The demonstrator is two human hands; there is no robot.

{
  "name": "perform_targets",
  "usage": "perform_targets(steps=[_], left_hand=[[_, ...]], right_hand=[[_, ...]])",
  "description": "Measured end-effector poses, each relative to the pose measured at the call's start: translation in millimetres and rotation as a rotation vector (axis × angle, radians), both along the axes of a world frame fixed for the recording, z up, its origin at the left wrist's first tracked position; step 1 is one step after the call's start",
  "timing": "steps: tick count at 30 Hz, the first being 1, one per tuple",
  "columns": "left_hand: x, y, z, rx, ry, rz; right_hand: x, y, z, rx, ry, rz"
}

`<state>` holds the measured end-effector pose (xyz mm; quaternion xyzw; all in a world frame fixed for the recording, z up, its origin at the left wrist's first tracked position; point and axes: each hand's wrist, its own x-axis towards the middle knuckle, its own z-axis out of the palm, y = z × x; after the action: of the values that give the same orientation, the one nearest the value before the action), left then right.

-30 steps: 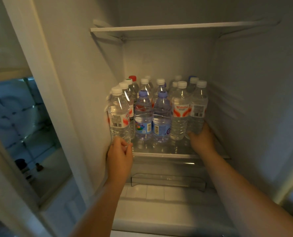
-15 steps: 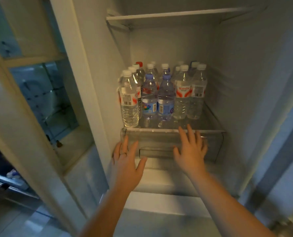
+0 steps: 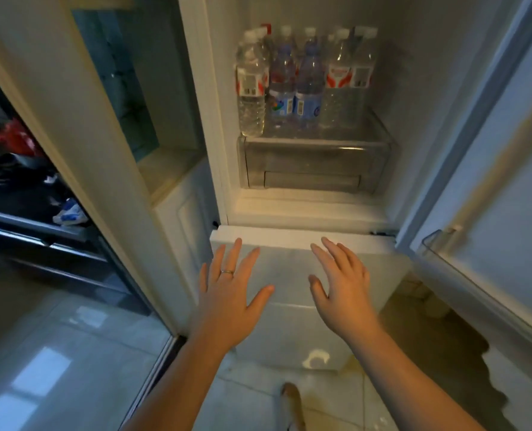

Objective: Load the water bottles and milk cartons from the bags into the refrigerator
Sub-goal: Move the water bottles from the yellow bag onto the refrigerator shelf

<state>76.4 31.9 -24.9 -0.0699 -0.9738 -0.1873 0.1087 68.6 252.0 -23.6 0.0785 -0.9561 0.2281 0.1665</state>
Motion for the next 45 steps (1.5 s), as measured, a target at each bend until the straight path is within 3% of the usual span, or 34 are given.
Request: perform_targets(steps=[12, 21, 28, 38, 45], left_hand=[[168, 11, -63, 0.143, -0.337, -0.042], [251, 87, -101, 0.085, -0.586, -0.204], [307, 198, -115, 0.049, -0.630, -0.283], [399, 419, -116, -0.018, -0.642, -0.381], [410, 536, -101, -0.118, -0.587, -0.542]], right_hand=[[173, 26, -62, 0.118, -0.249, 0.029], [269, 98, -96, 0.146, -0.429, -0.024], [343, 204, -104, 0.116, -0.473, -0.083], [456, 405, -114, 0.015, -0.461, -0.211], [504, 509, -107, -0.103, -0.450, -0.350]])
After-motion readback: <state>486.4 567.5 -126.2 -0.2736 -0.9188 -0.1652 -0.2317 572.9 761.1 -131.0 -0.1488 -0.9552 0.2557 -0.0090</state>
